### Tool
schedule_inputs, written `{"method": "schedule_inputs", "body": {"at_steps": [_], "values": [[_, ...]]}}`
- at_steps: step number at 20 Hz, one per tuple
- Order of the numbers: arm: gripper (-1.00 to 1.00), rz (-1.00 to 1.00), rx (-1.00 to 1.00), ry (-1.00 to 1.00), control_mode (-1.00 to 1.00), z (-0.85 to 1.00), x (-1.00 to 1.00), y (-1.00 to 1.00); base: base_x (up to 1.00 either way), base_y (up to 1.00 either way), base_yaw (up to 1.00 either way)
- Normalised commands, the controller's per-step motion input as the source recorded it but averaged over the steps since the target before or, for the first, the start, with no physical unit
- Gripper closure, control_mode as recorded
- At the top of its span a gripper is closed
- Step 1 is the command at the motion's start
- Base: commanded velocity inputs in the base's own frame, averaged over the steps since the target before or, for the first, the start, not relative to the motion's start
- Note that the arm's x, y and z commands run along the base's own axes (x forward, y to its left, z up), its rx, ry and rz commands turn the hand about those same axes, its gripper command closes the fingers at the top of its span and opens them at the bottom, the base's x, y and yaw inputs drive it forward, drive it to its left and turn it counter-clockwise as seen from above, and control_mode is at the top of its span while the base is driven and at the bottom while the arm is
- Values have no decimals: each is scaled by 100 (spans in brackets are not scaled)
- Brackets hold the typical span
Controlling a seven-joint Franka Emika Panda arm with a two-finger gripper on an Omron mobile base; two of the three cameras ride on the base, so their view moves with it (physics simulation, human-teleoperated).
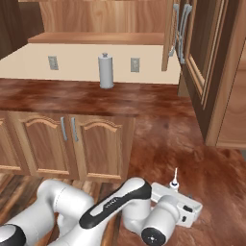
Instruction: Move the cutting board and knife to the sink. Then move spray from the cabinet to the counter.
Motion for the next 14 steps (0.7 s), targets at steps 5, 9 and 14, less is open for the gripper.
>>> {"method": "schedule_inputs", "body": {"at_steps": [5,9,14], "values": [[-100,0,0,0,-100,3,-28,0,0,0,0],[-100,0,0,0,-100,18,-39,4,0,0,0],[-100,0,-1,0,-100,30,-35,20,0,0,0]]}}
